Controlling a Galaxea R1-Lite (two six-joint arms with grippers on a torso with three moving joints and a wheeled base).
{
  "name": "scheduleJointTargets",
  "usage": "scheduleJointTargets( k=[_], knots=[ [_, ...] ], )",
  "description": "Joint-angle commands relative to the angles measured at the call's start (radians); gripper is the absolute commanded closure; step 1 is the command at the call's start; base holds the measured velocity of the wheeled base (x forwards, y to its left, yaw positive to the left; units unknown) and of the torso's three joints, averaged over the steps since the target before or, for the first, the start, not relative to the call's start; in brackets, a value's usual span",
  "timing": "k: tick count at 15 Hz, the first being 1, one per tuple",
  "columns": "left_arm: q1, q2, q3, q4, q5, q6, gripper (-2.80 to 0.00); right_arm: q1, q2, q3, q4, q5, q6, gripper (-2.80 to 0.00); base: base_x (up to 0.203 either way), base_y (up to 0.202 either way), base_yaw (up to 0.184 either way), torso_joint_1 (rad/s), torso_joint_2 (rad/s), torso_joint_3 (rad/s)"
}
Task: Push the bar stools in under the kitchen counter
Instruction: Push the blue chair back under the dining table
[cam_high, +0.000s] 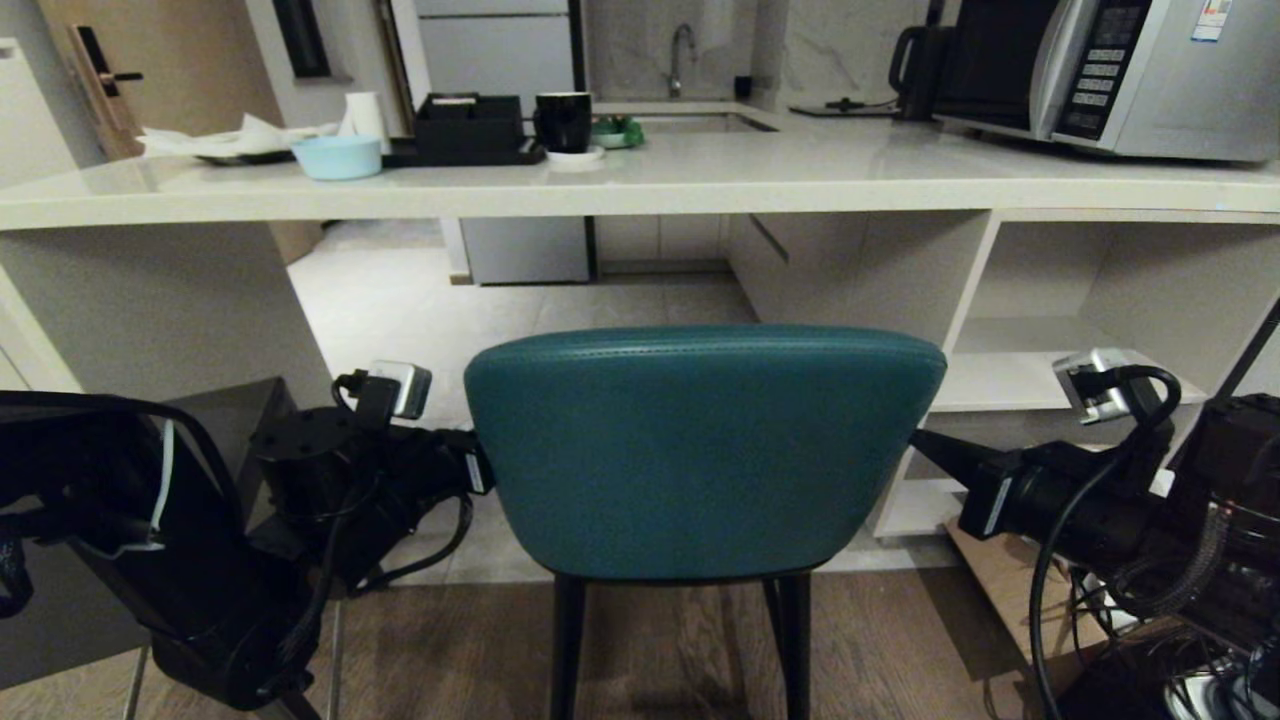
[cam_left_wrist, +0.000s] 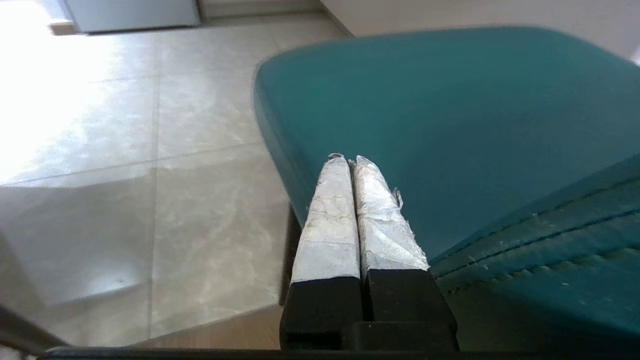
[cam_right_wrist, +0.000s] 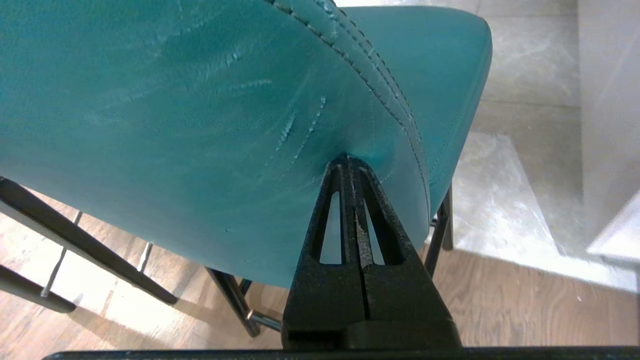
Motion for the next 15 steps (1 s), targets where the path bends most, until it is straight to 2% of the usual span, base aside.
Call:
scheduleJointTargets(
  k=[1,7,10,12,15],
  knots=[
    [0.000,-0.012,0.005,-0.013,-0.005,-0.001,0.00,0.014,0.069,-0.036,-0.006,0.002,0.000,0.00,0.000,0.000,0.000,0.000,0.00,0.000],
    [-0.013,-0.024,0.057,-0.020,-0.007,-0.001,0.00,0.023,0.097,-0.046,-0.034,-0.005,-0.017,0.00,0.000,0.000,0.000,0.000,0.00,0.000],
    [-0.038,-0.048,0.103,-0.023,-0.009,-0.001,0.00,0.023,0.054,0.024,-0.050,-0.005,-0.017,0.00,0.000,0.000,0.000,0.000,0.00,0.000],
    [-0.026,-0.073,0.142,-0.023,-0.010,-0.004,0.00,0.019,0.016,0.095,-0.076,-0.004,-0.017,0.00,0.000,0.000,0.000,0.000,0.00,0.000],
    [0.054,-0.064,0.169,-0.023,-0.014,-0.002,0.00,-0.040,0.021,0.140,-0.102,0.000,-0.014,0.00,0.000,0.000,0.000,0.000,0.00,0.000]
  ],
)
